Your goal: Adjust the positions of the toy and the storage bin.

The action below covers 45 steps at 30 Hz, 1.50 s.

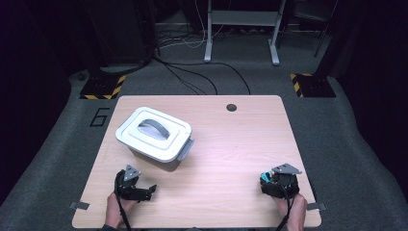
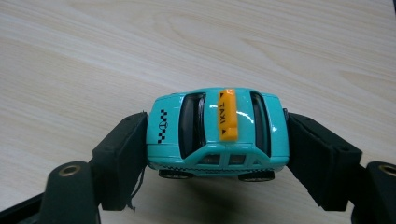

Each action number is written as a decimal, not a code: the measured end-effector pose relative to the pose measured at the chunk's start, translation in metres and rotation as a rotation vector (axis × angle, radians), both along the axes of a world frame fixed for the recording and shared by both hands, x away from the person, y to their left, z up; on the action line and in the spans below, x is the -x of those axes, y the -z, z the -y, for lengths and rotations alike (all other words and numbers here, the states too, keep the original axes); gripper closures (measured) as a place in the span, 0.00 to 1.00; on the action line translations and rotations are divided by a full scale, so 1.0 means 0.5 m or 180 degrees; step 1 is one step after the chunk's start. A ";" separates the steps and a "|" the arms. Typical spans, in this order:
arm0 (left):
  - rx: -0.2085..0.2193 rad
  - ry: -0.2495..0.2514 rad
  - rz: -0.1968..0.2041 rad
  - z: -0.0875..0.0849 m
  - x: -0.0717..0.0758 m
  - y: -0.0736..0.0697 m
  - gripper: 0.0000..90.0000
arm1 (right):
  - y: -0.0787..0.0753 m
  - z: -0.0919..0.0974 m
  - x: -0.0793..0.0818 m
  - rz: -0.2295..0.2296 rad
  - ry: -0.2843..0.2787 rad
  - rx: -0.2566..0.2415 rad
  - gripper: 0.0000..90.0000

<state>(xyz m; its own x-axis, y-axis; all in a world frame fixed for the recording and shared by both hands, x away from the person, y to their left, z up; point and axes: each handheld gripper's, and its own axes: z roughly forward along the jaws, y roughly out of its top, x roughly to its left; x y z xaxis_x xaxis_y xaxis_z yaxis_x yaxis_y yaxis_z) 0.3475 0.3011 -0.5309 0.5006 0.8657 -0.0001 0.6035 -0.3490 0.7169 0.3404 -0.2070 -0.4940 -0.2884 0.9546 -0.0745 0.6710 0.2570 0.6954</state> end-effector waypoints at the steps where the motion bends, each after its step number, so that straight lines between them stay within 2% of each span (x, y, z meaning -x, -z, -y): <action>1: -0.0003 -0.0004 0.0002 0.000 0.000 0.000 0.00 | 0.001 0.007 -0.003 0.0009 0.0023 0.0001 0.27; 11: 0.0000 0.0003 0.0000 0.000 0.000 0.000 0.00 | 0.005 0.048 -0.025 -0.0007 0.0134 0.0048 0.27; 27: 0.0016 0.0000 -0.0008 0.001 0.000 0.000 0.00 | 0.013 0.079 -0.071 -0.0027 0.0075 0.0138 0.27; 31: -0.0004 0.0019 -0.0016 0.000 0.000 0.000 0.00 | 0.015 0.089 -0.080 -0.0035 0.0118 0.0128 0.27; 34: -0.0003 0.0019 -0.0016 0.000 0.000 0.000 0.00 | 0.020 0.099 -0.086 -0.0051 0.0156 0.0060 0.27; 45: -0.0003 0.0019 -0.0017 0.000 0.000 0.000 0.00 | 0.034 0.111 -0.095 -0.0160 0.0223 0.0031 0.27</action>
